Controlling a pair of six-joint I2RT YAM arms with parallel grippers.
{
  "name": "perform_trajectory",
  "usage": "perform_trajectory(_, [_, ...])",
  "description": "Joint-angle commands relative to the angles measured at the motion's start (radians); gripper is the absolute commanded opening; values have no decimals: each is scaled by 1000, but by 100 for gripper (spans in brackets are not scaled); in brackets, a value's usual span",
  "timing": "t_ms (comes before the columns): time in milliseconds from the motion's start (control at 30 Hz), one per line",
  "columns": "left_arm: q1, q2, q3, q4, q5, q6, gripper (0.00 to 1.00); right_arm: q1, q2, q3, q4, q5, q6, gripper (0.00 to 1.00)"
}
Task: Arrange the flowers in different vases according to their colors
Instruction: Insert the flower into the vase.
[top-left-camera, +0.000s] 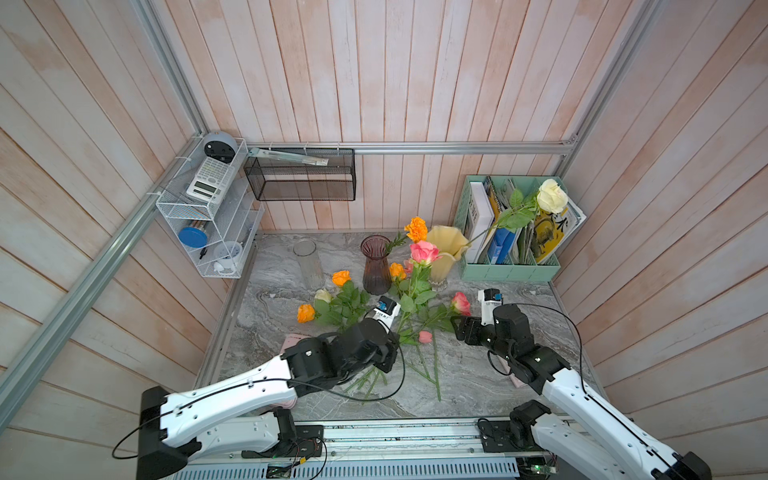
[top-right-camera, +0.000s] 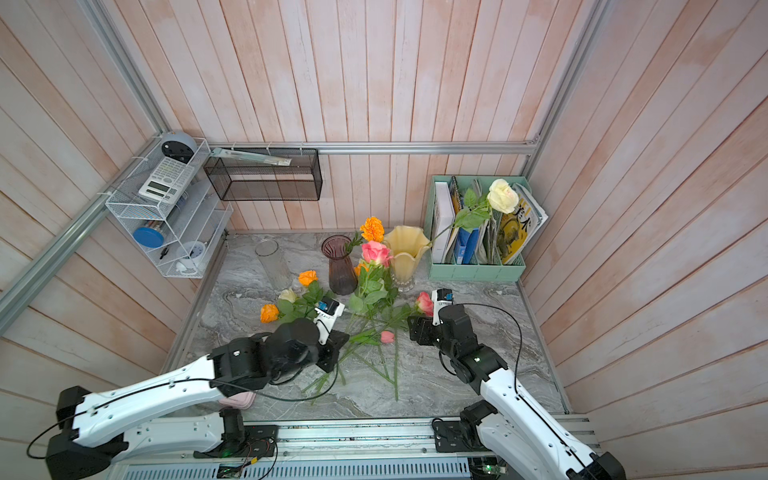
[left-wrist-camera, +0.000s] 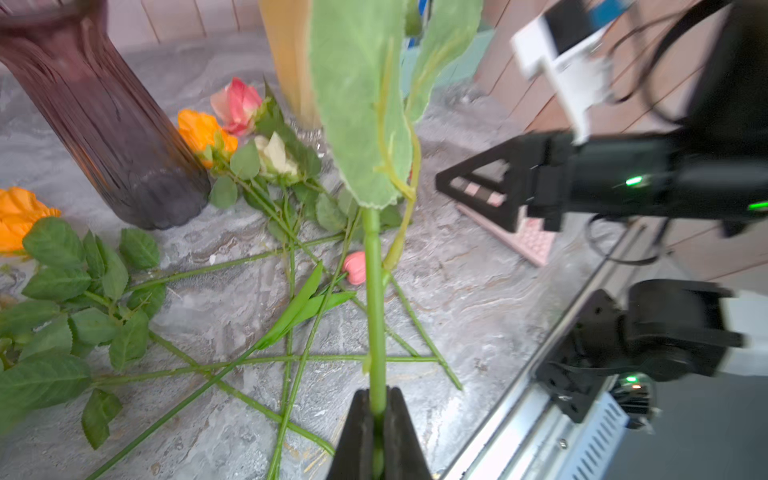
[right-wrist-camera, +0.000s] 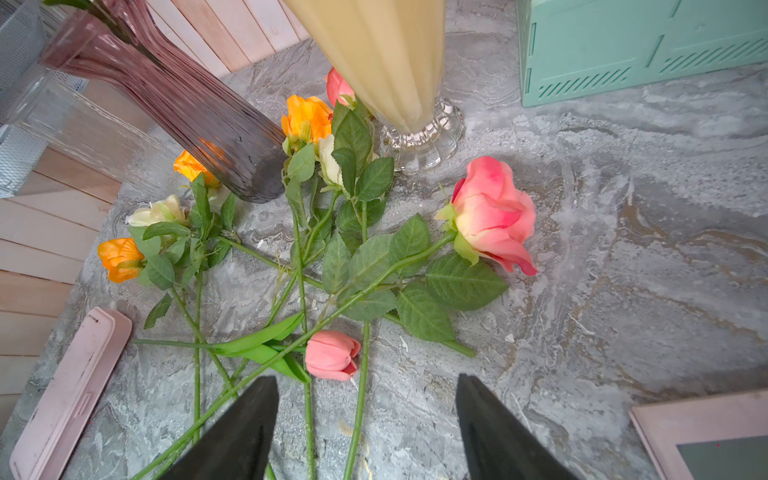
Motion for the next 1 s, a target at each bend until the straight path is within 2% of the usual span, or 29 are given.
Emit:
perform_trajectory(0, [-1, -133, 2, 45, -66, 32, 0, -7, 11, 4, 18, -27, -21, 74])
perform_trajectory(133, [9, -202, 77, 51, -295, 131, 0, -8, 26, 12, 24, -33, -28, 74])
perform_trajectory(167, [27, -207, 89, 76, -299, 157, 0, -8, 33, 14, 29, -35, -28, 74])
perform_trajectory(267, [150, -159, 151, 115, -243, 193, 0, -8, 54, 23, 39, -49, -26, 74])
perform_trajectory(400, [441, -63, 196, 208, -55, 194, 0, -8, 62, 27, 45, -52, -33, 73])
perform_trajectory(467, [568, -18, 225, 248, 3, 203, 0, -8, 61, 26, 44, -51, -36, 73])
perform_trajectory(567, [697, 60, 282, 302, 59, 240, 0, -8, 67, 24, 42, -55, -43, 73])
perform_trajectory(733, [777, 176, 320, 431, 13, 392, 0, -9, 81, 24, 52, -51, -54, 73])
perform_trajectory(967, [849, 267, 272, 712, -56, 507, 0, -13, 127, 30, 85, -60, -63, 73])
